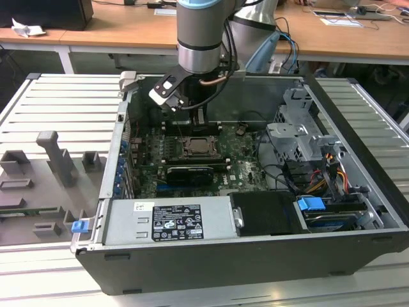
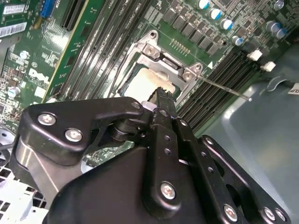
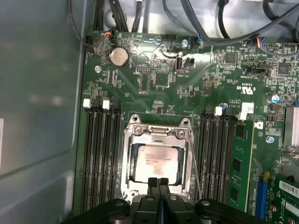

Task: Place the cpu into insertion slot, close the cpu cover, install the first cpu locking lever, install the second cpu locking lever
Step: 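Install the first cpu locking lever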

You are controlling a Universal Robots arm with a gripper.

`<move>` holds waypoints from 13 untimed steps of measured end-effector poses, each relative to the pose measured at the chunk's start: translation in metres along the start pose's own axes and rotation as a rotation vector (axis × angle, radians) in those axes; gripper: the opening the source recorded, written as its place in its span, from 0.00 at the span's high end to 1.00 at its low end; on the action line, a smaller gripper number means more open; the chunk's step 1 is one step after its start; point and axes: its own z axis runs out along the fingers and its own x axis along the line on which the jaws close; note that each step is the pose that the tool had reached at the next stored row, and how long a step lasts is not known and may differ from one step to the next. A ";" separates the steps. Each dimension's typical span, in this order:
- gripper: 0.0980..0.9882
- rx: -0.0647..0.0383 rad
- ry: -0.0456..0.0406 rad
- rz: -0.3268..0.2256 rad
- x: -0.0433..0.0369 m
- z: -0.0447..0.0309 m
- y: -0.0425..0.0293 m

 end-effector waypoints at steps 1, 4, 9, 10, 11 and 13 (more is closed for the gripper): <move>0.99 0.000 0.0000 0.000 0.0000 0.0000 -0.0007; 0.99 0.000 0.0000 0.000 0.0001 -0.0013 -0.0007; 0.99 0.000 -0.0003 0.000 0.0002 -0.0040 -0.0006; 0.99 0.000 -0.0008 0.000 0.0003 -0.0058 -0.0006; 0.99 0.000 -0.0009 0.000 0.0004 -0.0072 -0.0005; 0.99 0.000 -0.0010 0.000 0.0004 -0.0089 -0.0005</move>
